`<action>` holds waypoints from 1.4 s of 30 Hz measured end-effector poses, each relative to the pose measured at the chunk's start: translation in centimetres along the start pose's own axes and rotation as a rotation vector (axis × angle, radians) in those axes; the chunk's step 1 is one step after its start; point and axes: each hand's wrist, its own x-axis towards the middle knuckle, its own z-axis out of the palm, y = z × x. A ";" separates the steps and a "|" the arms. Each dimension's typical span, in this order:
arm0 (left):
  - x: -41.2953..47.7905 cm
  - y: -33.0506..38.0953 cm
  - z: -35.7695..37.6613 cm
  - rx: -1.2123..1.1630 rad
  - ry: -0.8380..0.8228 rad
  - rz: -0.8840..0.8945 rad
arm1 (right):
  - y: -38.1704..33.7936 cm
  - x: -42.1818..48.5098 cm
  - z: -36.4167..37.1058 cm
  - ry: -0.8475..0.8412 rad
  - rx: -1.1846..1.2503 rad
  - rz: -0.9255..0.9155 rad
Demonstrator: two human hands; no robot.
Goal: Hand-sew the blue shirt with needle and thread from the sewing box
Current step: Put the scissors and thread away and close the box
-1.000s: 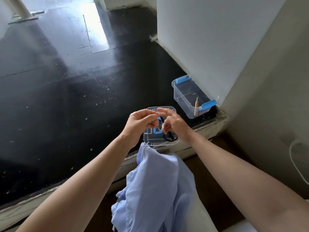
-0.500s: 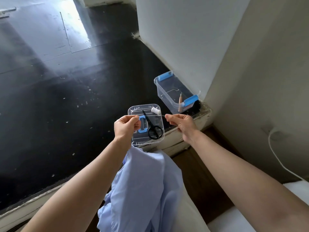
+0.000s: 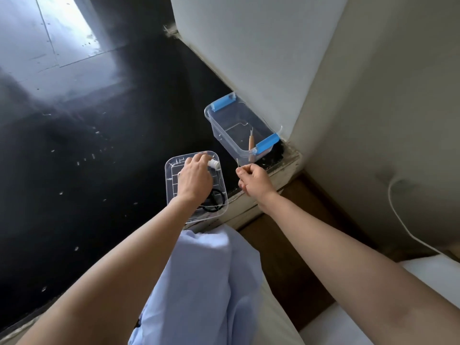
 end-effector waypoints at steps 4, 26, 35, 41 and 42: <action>1.6 -0.5 1.4 0.164 -0.114 0.082 | 0.1 0.8 0.0 -0.052 -0.189 0.046; 0.4 0.3 0.6 -1.353 -0.008 -0.493 | -0.4 -0.5 0.9 -0.097 -0.104 -0.186; -2.3 1.3 -1.0 -1.502 -0.007 -0.492 | -0.5 -2.2 1.5 -0.058 -0.165 -0.301; -3.2 1.4 -1.4 -1.335 -0.030 -0.452 | -0.5 -2.9 1.5 -0.050 -0.181 -0.336; -3.3 1.5 -1.4 -1.287 -0.032 -0.444 | -0.5 -3.0 1.5 -0.048 -0.179 -0.340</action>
